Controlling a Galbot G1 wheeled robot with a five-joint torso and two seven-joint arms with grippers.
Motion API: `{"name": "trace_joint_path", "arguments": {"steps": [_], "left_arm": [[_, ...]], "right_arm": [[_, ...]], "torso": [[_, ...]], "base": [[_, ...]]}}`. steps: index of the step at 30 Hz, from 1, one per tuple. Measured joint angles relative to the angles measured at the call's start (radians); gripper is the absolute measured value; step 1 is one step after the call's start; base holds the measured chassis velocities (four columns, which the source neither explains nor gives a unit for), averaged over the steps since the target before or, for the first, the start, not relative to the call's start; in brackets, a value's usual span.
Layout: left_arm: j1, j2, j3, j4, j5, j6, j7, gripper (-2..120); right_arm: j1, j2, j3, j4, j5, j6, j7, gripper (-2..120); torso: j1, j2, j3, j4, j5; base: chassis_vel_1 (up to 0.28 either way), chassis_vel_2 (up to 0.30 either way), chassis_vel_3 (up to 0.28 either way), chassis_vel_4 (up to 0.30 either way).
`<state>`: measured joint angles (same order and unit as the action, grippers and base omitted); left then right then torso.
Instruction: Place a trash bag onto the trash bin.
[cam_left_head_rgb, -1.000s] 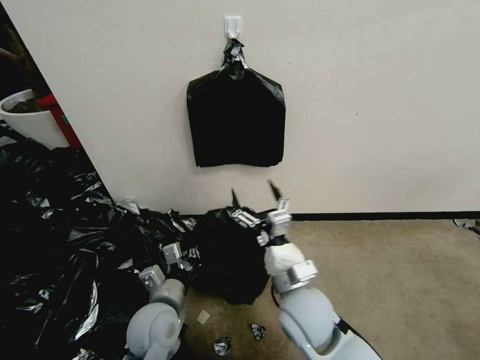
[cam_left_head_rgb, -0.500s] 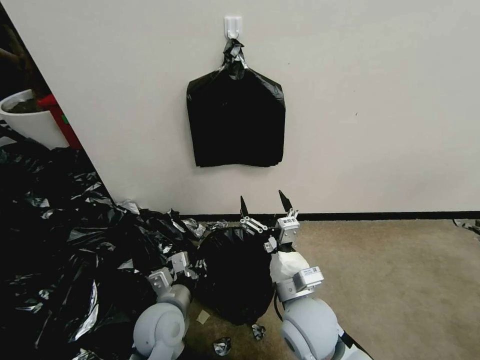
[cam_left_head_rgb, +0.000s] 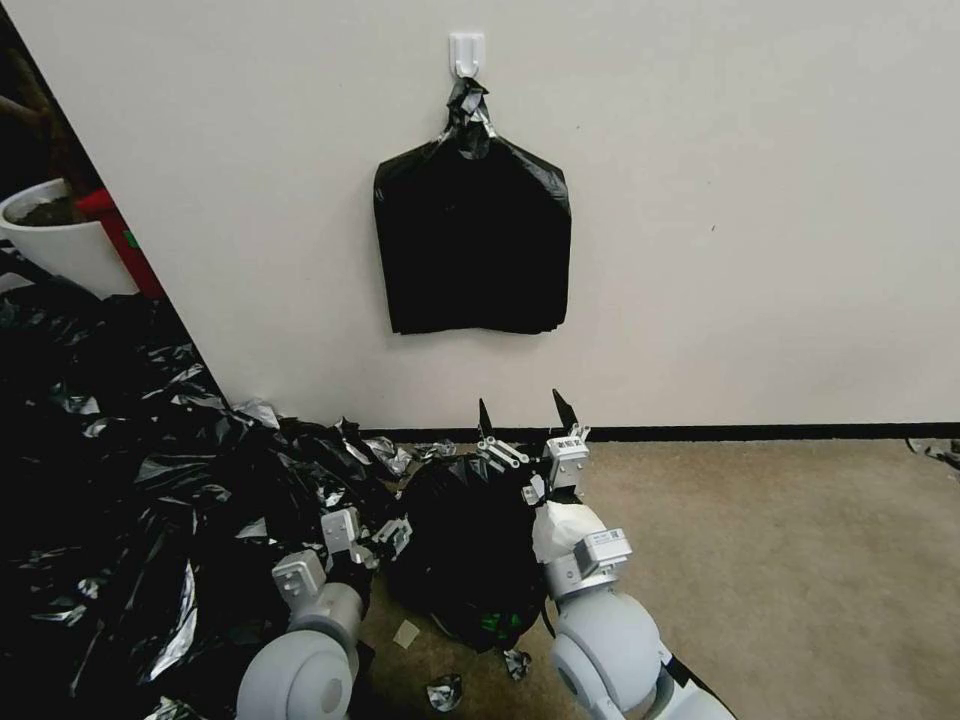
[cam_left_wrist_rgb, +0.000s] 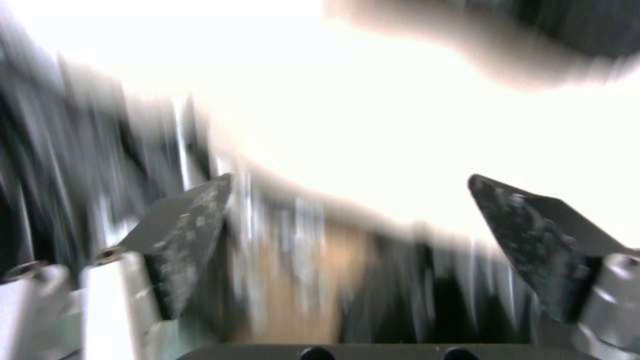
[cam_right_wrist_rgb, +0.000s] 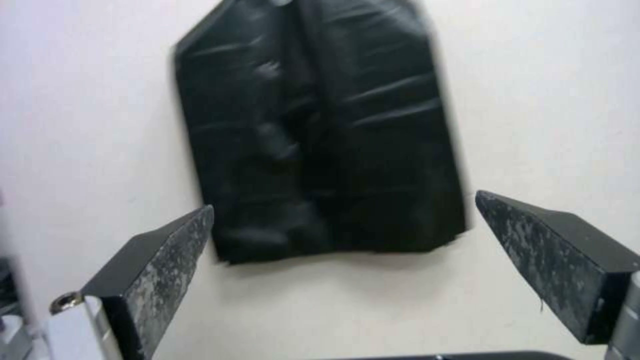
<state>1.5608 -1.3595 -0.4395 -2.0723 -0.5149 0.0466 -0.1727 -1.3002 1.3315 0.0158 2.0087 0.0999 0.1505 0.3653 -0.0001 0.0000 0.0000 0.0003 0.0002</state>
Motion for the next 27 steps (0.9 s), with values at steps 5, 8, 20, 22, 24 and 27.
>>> {"name": "trace_joint_path", "arguments": {"steps": [5,8,20,22,24,27], "left_arm": [[-0.071,0.03,-0.126,0.079,0.197,-0.325,0.123,100],[-0.075,0.052,-0.173,0.059,0.21,-0.319,0.143,100],[-0.073,0.059,-0.185,0.051,0.208,-0.314,0.16,100],[-0.073,0.059,-0.184,0.05,0.206,-0.313,0.159,100],[-0.073,0.058,-0.184,0.05,0.206,-0.313,0.159,100],[-0.073,0.058,-0.183,0.05,0.205,-0.312,0.158,100]], "right_arm": [[-0.033,0.021,0.129,-0.044,-0.077,0.075,-0.014,100],[-0.075,0.044,0.203,-0.057,-0.114,0.106,-0.029,100],[-0.109,0.059,0.238,-0.053,-0.119,0.109,-0.045,100],[-0.108,0.059,0.237,-0.052,-0.119,0.108,-0.045,100],[-0.108,0.059,0.237,-0.052,-0.119,0.108,-0.045,100],[-0.107,0.059,0.235,-0.051,-0.118,0.107,-0.045,100]], "torso": [[0.0,0.0,0.0,-0.0004,0.0003],[0.0,0.0,0.0,-0.0003,-0.0001],[0.0,0.0,0.0,-0.0003,-0.0002],[0.0,0.0,0.0,-0.0002,-0.0003],[0.0,0.0,0.0,-0.0003,-0.0002],[0.0,0.0,0.0,-0.0003,-0.0002]], "base": [[0.0,0.0,0.0,0.0],[0.0,0.0,0.0,0.0],[0.0,0.0,0.0,0.0],[0.0,0.0,0.0,0.0],[0.0,0.0,0.0,0.0],[0.0,0.0,0.0,0.0]]}}
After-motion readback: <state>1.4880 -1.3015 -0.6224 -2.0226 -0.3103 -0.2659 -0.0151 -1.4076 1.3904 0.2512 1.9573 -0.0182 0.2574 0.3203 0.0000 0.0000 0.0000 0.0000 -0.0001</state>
